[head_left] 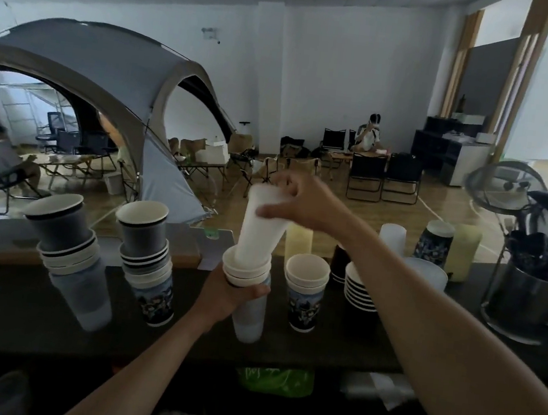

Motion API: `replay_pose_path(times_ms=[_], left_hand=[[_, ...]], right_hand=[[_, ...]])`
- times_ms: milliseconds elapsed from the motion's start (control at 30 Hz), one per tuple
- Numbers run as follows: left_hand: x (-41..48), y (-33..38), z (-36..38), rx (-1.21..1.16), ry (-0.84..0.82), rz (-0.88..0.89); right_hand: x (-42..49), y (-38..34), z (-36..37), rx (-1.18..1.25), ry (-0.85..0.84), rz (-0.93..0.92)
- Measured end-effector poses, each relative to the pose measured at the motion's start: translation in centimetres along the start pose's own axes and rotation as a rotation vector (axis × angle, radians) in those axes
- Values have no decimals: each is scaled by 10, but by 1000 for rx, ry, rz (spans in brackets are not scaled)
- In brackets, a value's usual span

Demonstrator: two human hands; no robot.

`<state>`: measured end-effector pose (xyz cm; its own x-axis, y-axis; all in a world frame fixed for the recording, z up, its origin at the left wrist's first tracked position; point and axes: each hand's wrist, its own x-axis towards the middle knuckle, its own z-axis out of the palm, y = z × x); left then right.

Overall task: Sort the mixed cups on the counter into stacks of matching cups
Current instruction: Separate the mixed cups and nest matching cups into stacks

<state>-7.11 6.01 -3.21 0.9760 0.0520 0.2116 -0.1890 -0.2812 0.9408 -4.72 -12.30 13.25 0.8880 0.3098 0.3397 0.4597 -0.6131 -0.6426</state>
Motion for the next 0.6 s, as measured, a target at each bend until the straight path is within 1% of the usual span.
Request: replay_pose_path(times_ms=[67, 133, 233, 367, 467, 600], left_hand=[[1, 0, 1, 2, 15, 37], [4, -3, 1, -2, 21, 61], [9, -1, 3, -19, 11, 63], [12, -5, 9, 5, 22, 100], [9, -10, 15, -1, 55, 106], [5, -8, 17, 23, 72, 122]], right_hand=[[-5, 8, -45, 34, 114, 45], [-17, 27, -90, 31, 228, 140], [-43, 66, -137, -110, 345, 271], [-78, 113, -159, -297, 377, 411], [-95, 140, -157, -288, 385, 449], [-101, 169, -136, -269, 336, 502]])
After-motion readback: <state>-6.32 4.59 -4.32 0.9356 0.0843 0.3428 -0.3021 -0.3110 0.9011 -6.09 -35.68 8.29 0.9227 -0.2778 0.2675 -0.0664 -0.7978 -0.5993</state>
